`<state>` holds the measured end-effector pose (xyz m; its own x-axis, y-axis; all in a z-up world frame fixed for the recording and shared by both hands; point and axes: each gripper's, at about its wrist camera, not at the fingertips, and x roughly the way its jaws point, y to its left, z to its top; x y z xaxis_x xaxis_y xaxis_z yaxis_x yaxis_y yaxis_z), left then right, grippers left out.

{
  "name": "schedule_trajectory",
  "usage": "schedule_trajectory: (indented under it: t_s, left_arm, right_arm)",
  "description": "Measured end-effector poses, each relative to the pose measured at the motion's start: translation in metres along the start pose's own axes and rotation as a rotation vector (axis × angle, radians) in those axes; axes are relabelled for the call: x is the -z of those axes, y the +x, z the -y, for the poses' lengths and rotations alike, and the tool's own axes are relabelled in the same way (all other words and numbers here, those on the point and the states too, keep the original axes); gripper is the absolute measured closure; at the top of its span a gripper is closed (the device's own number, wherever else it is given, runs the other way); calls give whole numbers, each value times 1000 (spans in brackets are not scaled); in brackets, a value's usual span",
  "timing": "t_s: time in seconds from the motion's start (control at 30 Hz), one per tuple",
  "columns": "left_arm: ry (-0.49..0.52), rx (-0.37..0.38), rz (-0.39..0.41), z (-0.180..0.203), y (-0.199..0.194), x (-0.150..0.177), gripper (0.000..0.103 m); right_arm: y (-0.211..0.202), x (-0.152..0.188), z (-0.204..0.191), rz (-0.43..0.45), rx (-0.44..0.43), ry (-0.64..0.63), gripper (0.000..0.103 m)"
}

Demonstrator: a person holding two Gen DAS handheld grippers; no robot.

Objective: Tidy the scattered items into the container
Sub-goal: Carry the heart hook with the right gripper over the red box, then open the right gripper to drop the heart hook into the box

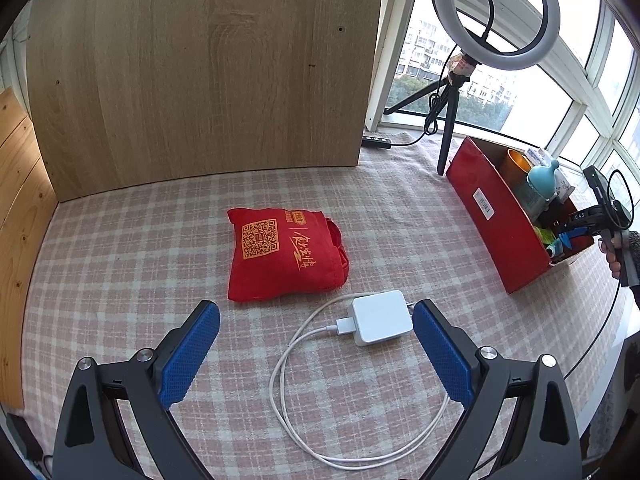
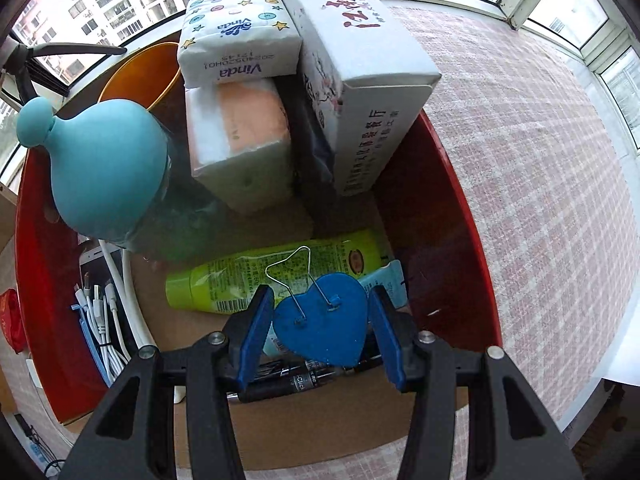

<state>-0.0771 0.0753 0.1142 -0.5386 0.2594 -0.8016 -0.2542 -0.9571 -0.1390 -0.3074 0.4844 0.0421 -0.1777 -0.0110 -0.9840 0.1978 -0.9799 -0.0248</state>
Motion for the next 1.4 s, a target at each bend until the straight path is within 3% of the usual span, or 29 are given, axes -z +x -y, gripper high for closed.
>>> schedule_trajectory:
  t_s: [0.27,0.43,0.6,0.83,1.0,1.13,1.4]
  left_arm:
    - [9,-1,1,3,0,-1,6]
    - [10,-1,6,3,-2,-2,6]
    - [20,2,11,8,-6,-2,6]
    - [43,8,26,20,-12,-3,6]
    - [47,4,34,21,-21,1,6]
    - [47,-18,36,17,-29,5,6]
    - [37,-44,57,11,-46,13,6]
  right_arm:
    - [4,2,7,-41,33,-21,54]
    - [-9,9,18,-18,19,-12,50]
    - [-44,22,38,72,-24,27,50]
    - [-105,72,57,247,-141,82,50]
    - [-122,83,18,367,-202,62,50]
    - [-137,115,-6,427,-256,51,46]
    - [-176,159,-64,512,-214,-38,43]
